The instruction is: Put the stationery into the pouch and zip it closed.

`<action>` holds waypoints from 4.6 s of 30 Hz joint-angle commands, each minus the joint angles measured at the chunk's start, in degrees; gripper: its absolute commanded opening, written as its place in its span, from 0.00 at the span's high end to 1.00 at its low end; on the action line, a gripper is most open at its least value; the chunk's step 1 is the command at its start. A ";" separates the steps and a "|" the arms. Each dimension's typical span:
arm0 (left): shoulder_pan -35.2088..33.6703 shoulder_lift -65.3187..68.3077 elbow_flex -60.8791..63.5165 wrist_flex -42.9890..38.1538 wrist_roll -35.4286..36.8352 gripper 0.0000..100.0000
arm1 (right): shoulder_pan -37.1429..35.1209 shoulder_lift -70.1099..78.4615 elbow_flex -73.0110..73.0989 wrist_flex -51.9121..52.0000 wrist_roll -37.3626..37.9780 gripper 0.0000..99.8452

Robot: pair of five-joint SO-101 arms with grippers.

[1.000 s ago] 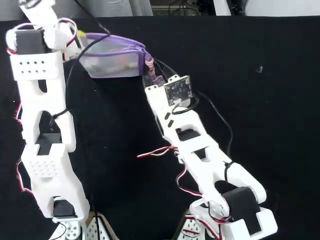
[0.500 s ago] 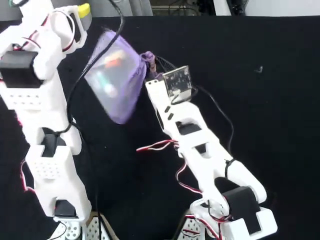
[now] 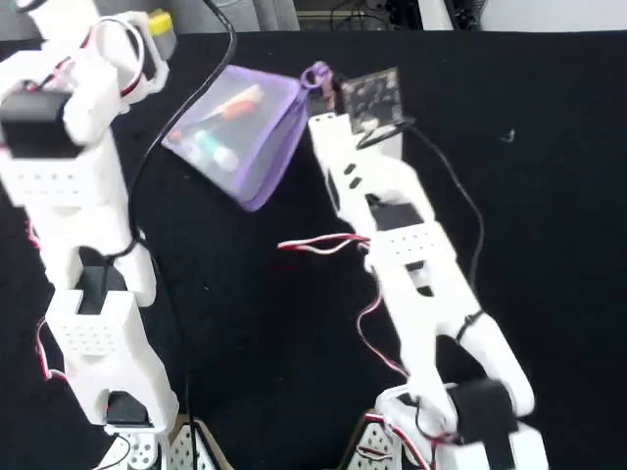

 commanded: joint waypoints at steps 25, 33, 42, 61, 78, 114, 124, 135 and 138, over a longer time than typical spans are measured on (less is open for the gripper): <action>-0.75 -1.58 5.85 0.26 0.70 0.81 | -8.88 -19.82 -19.82 28.57 9.85 0.99; -2.24 -2.11 7.16 0.18 0.70 0.81 | -13.27 -19.91 -19.47 33.14 10.11 0.99; -6.99 -2.20 5.32 0.18 0.53 0.81 | -18.11 -19.74 -19.38 37.80 10.55 0.99; -32.04 -1.58 11.12 0.26 0.26 0.81 | -30.95 -19.91 -9.27 32.44 10.46 0.99; -29.14 -1.49 15.16 0.18 -2.20 0.81 | -3.52 -33.45 -31.08 65.14 12.84 0.99; -22.81 -1.23 22.81 0.09 -2.20 0.81 | -3.16 -38.55 -21.85 83.78 13.71 0.87; -25.27 6.68 26.24 0.00 -2.20 0.81 | -25.58 -38.46 -2.33 84.84 13.63 0.87; -34.68 19.08 26.15 -3.69 -2.11 0.81 | -36.66 -37.93 16.75 75.34 13.63 0.87; -34.77 21.45 26.15 -3.69 -2.11 0.81 | -37.80 -33.71 16.31 75.34 13.63 0.87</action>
